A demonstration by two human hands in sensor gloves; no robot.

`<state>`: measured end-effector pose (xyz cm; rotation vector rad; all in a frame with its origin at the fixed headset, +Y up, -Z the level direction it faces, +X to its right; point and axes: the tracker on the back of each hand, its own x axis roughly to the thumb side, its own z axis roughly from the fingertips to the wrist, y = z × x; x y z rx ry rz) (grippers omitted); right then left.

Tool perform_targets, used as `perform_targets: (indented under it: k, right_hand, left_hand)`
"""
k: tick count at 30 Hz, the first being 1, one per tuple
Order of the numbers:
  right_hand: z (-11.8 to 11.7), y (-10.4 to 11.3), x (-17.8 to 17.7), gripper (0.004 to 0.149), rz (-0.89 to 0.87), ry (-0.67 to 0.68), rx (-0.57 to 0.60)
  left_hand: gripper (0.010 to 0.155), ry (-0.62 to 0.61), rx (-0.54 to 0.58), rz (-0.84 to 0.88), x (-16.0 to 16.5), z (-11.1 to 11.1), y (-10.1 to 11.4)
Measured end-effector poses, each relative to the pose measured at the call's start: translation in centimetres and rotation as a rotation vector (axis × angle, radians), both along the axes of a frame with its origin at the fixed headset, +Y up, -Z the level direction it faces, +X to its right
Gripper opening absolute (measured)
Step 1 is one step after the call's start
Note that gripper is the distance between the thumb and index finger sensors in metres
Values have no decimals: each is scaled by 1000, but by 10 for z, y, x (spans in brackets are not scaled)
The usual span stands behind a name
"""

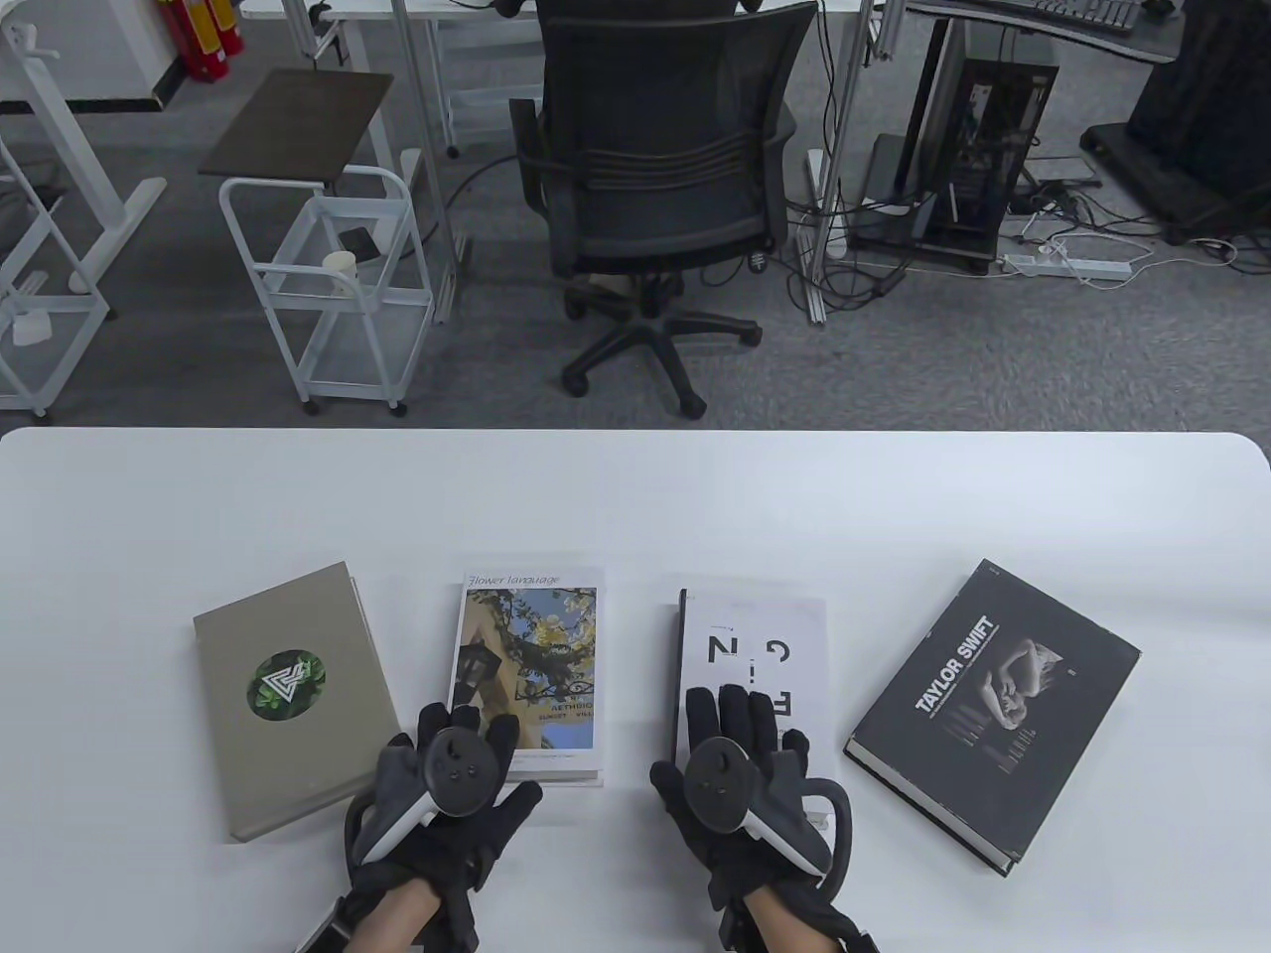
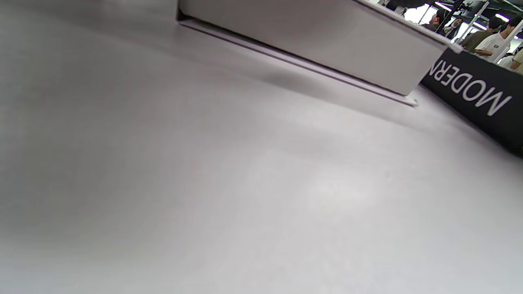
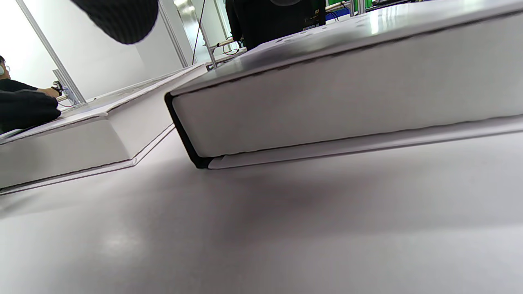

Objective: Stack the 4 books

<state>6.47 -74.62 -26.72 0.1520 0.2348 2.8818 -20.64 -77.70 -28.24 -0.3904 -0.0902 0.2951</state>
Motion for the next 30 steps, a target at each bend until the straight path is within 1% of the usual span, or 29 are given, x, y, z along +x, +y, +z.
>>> perform_targets:
  k: [4,9,11,19,24,25,27,28,30]
  right_hand:
    - [0,0,-1,77,2,10,2]
    - [2,2,-3,76,3,20,20]
    - [3,4,-4,75,3,23,33]
    - [11,16,-15,73,-4,70,141]
    - [19,25,-25,74,-12,110,215]
    - [20,27,-26,74,-27,117,221]
    - [20,25,-28,72,-110,127,198]
    - [21,24,-28,72,-128,125,192]
    - [21,23,-30,69,-85,126,196]
  left_hand:
    - [73,8,-19,-13,1,0,0]
    - [71,-20,5,28,3,4,13]
    - [70,-30,-3,37,4,6,16]
    - [71,-82,-64,38,14,23,29]
    - [71,-110,-80,45,18,31,36]
    - [71,-108,-86,51,18,33,37]
    - [71,-103,-99,74,15,33,38]
    - [71,-98,-84,93,13,32,39]
    - [71,-67,-39,121,5,30,42]
